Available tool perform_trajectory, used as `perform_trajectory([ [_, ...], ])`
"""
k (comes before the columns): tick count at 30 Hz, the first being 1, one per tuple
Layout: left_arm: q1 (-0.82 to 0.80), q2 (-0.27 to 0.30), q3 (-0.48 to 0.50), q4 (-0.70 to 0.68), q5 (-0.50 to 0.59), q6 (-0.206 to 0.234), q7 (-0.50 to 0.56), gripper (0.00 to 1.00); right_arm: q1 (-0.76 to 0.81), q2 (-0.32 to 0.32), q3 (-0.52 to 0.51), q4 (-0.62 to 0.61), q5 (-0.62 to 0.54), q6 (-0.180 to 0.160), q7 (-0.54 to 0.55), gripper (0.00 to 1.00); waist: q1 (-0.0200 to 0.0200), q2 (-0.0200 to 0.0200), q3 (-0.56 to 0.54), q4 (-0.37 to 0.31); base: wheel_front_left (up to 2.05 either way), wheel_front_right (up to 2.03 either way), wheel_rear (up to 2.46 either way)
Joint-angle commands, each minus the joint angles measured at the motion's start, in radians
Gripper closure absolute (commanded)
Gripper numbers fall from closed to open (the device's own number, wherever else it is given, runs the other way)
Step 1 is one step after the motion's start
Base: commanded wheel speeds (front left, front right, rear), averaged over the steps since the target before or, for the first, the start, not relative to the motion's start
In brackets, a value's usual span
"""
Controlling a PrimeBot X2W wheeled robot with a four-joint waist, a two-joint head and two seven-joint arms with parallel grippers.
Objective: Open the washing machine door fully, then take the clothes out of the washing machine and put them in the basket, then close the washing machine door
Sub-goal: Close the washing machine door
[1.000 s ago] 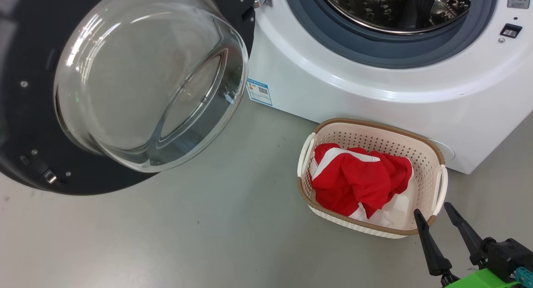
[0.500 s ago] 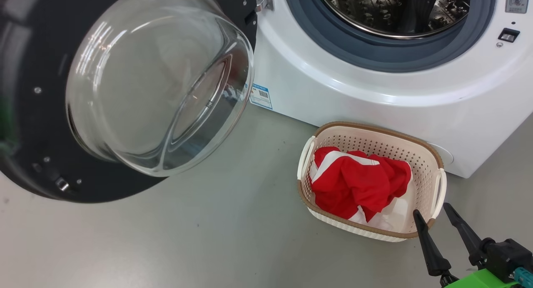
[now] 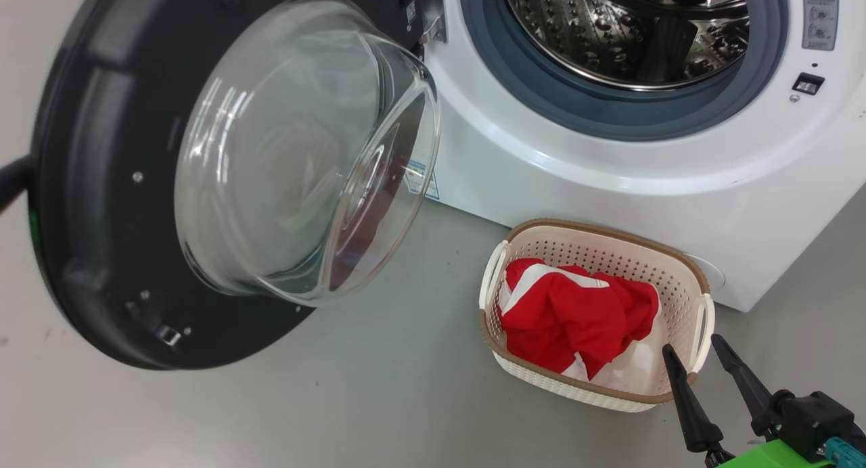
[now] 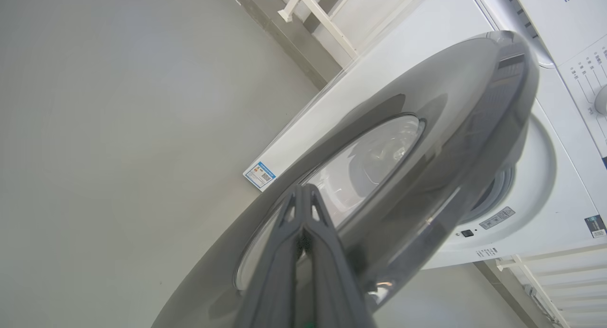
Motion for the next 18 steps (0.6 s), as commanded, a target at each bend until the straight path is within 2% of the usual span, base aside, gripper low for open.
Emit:
perform_trajectory([
  [1,0.016,0.054,0.004,-0.045,-0.018,-0.014,0.018,1.0,-0.009,-0.011,0.026,-0.019,-0.013,0.008,-0.006,0.0,0.0,0.0,-0.01,-0.004,0.0,0.0,0.0],
  [10,0.095,0.075,-0.094,-0.21,-0.139,-0.014,0.07,1.0,0.004,0.009,0.02,-0.015,-0.012,0.008,-0.006,0.0,0.0,0.0,-0.042,-0.027,0.0,0.0,0.0],
  [18,0.141,0.07,-0.19,-0.331,-0.196,-0.014,0.068,1.0,0.01,0.018,0.013,-0.015,-0.014,0.008,-0.006,0.0,0.0,0.0,-0.049,-0.049,0.0,0.0,0.0],
])
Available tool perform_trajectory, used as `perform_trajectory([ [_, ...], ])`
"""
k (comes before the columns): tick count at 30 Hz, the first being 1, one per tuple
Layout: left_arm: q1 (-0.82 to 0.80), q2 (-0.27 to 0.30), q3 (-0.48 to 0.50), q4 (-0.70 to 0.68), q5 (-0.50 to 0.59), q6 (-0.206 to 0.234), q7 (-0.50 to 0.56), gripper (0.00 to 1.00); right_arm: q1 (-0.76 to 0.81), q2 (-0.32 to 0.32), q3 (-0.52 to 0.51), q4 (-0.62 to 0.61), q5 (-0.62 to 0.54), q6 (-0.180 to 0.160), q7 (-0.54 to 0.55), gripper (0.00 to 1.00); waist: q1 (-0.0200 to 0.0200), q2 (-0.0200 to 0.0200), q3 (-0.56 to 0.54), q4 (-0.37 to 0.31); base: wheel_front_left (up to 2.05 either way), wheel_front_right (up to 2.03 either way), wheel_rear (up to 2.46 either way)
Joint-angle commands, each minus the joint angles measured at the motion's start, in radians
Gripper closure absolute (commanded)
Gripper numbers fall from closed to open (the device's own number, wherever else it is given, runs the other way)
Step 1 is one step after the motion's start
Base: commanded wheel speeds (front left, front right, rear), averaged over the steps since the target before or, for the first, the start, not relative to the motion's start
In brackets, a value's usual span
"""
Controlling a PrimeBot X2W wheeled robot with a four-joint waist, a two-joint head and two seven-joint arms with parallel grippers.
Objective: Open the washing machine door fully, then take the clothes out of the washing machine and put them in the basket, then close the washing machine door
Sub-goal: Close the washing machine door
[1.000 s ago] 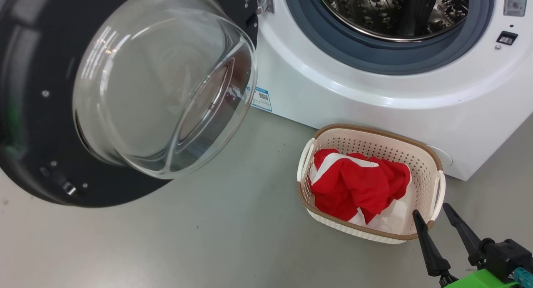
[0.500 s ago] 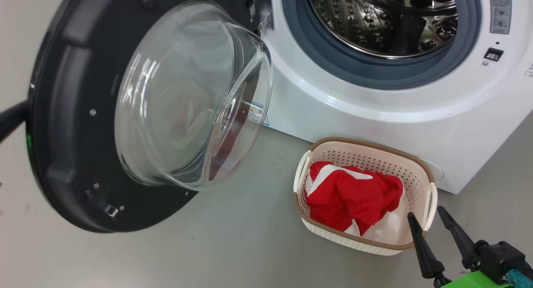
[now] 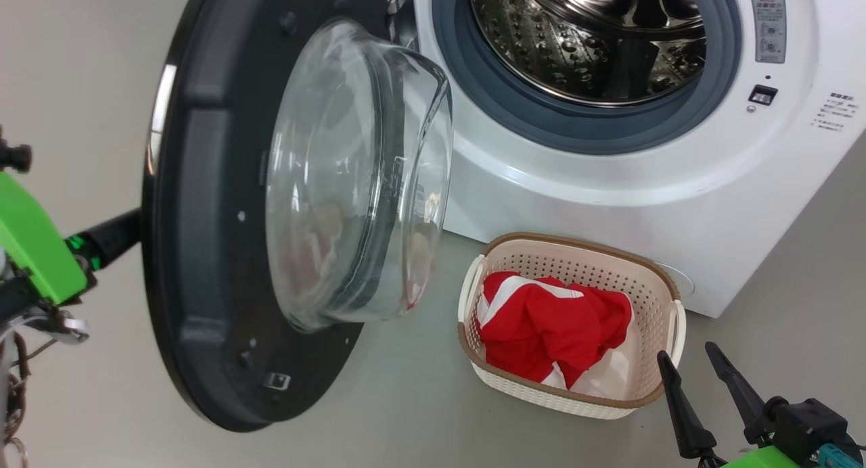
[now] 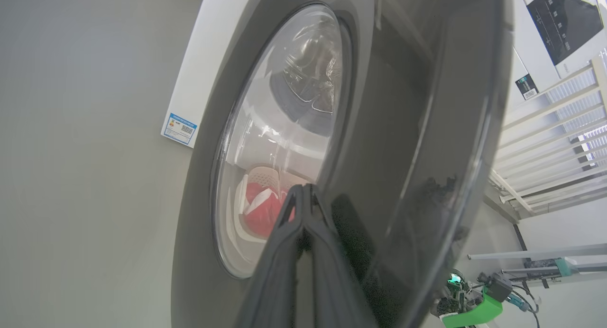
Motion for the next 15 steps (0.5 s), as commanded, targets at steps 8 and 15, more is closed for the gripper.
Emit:
perform_trajectory([
  [8,0.015,0.025,-0.051,-0.161,-0.06,-0.014,-0.004,1.0,-0.005,-0.008,0.012,-0.024,-0.015,0.008,-0.006,0.0,0.0,0.0,0.002,-0.037,0.0,0.0,0.0],
  [15,0.02,-0.001,-0.116,-0.253,-0.073,-0.014,-0.045,1.0,-0.011,-0.005,0.002,-0.031,-0.017,0.008,-0.006,0.0,0.0,0.0,0.012,-0.058,0.0,0.0,0.0],
])
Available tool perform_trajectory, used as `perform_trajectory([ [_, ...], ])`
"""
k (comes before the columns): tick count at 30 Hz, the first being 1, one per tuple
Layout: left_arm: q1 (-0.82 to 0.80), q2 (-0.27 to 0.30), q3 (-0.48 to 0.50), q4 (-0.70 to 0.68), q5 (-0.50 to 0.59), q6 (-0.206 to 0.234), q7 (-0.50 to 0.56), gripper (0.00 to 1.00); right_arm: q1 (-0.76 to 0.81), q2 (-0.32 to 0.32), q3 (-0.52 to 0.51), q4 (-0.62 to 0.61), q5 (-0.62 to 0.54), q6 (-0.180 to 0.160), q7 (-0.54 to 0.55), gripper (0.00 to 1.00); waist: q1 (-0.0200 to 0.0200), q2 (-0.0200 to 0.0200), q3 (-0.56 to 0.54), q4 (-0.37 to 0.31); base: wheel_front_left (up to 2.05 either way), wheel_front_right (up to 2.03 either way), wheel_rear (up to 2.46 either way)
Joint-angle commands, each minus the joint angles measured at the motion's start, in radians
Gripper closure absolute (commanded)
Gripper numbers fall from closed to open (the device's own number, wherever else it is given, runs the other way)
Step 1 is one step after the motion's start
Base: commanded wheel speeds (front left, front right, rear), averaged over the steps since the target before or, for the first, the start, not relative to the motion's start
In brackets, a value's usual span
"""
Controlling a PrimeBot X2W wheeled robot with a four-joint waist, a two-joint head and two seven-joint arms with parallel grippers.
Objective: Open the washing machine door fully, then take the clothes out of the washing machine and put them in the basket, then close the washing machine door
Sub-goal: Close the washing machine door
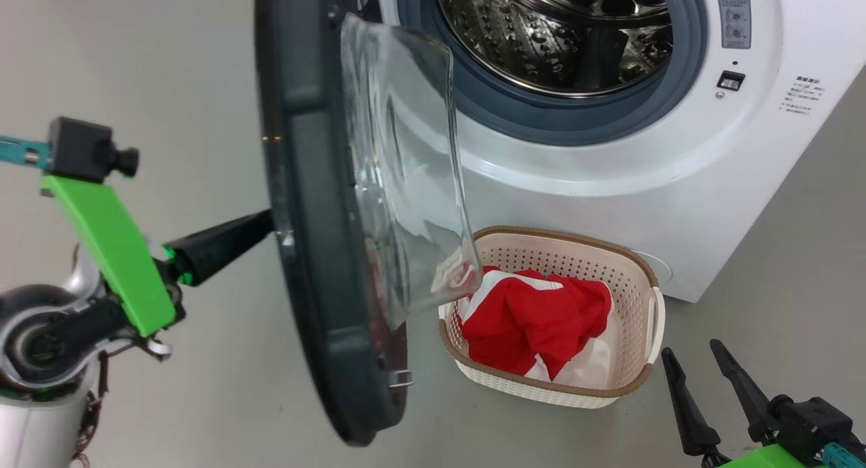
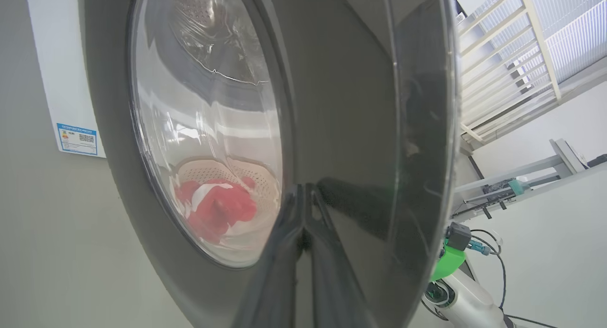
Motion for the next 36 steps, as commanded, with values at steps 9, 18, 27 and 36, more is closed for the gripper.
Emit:
perform_trajectory([
  [9,-0.014,0.037,-0.019,-0.061,-0.02,-0.014,-0.072,1.0,-0.015,-0.009,0.009,-0.026,-0.011,0.008,-0.006,0.0,0.0,-0.0001,0.005,-0.017,0.0,0.0,0.0],
  [18,0.056,0.048,-0.011,-0.001,-0.004,-0.014,-0.199,1.0,-0.005,-0.001,0.003,-0.024,-0.013,0.008,-0.006,0.0,0.0,-0.0001,-0.012,-0.001,0.0,0.0,0.0],
  [27,0.18,0.04,0.009,0.055,-0.001,-0.014,-0.37,0.6,0.0,0.011,0.012,-0.018,-0.015,0.008,-0.006,0.0,0.0,-0.0001,-0.037,0.015,0.0,0.0,0.0],
  [36,0.326,0.021,0.004,0.105,-0.027,-0.014,-0.532,0.0,0.012,0.018,0.026,-0.008,-0.018,0.008,-0.006,0.0,0.0,-0.0001,-0.069,0.032,0.0,0.0,0.0],
])
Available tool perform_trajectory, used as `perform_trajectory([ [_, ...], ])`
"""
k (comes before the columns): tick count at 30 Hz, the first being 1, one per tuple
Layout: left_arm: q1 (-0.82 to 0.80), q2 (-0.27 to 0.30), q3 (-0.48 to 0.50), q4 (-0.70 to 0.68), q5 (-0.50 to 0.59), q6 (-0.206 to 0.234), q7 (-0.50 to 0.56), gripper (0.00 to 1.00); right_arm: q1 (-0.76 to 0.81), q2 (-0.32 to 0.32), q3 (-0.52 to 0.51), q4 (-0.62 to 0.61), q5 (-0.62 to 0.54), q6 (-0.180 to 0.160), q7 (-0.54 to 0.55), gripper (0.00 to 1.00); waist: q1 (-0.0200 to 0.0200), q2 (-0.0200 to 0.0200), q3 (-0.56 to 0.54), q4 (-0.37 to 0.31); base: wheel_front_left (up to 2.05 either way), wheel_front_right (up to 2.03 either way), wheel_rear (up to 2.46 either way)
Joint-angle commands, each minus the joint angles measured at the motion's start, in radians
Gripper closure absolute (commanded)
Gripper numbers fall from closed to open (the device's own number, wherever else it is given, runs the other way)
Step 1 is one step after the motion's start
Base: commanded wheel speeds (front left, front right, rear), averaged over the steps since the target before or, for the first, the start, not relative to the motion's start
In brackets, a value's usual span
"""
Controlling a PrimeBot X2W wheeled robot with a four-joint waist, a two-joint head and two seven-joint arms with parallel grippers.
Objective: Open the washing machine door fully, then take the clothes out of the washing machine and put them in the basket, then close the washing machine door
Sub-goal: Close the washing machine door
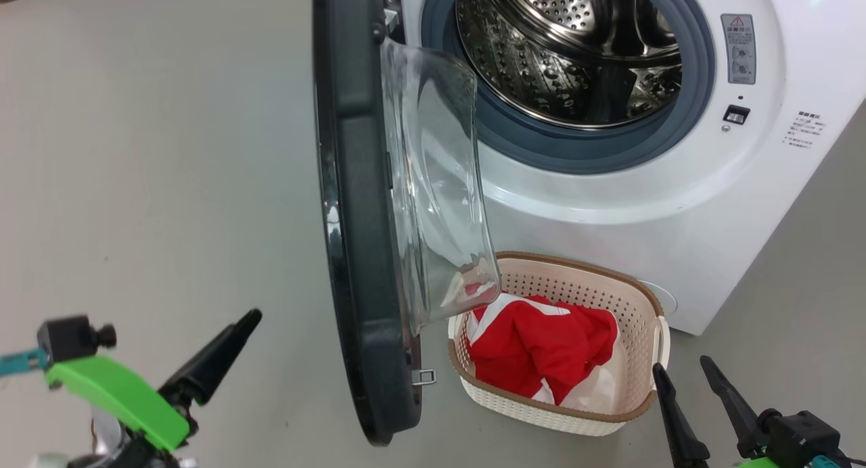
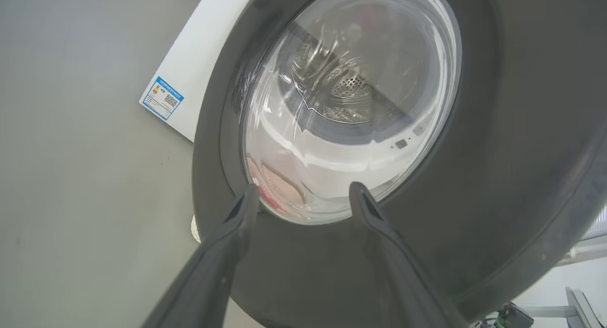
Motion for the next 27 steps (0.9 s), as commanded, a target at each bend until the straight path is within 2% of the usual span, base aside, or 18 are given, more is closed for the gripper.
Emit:
perform_trajectory([
  [1,-0.011,0.027,0.046,-0.015,-0.015,-0.006,-0.018,0.0,-0.011,-0.011,0.026,-0.022,-0.016,0.008,-0.006,0.0,0.0,0.0,-0.004,0.004,0.0,0.0,0.0],
  [19,0.14,-0.026,-0.04,0.133,-0.016,-0.006,-0.336,0.0,-0.012,-0.008,0.05,-0.013,-0.014,0.008,-0.006,0.0,0.0,0.0,-0.007,0.014,0.0,0.0,0.0],
  [23,0.141,-0.03,-0.072,0.15,0.003,-0.006,-0.43,0.0,-0.018,-0.009,0.052,-0.011,-0.013,0.008,-0.006,0.0,0.0,0.0,-0.003,0.016,0.0,0.0,0.0],
  [27,0.139,-0.016,-0.135,0.185,0.072,-0.006,-0.536,0.0,-0.024,-0.009,0.055,-0.009,-0.012,0.008,-0.006,0.0,0.0,0.0,0.0,0.016,0.0,0.0,0.0],
])
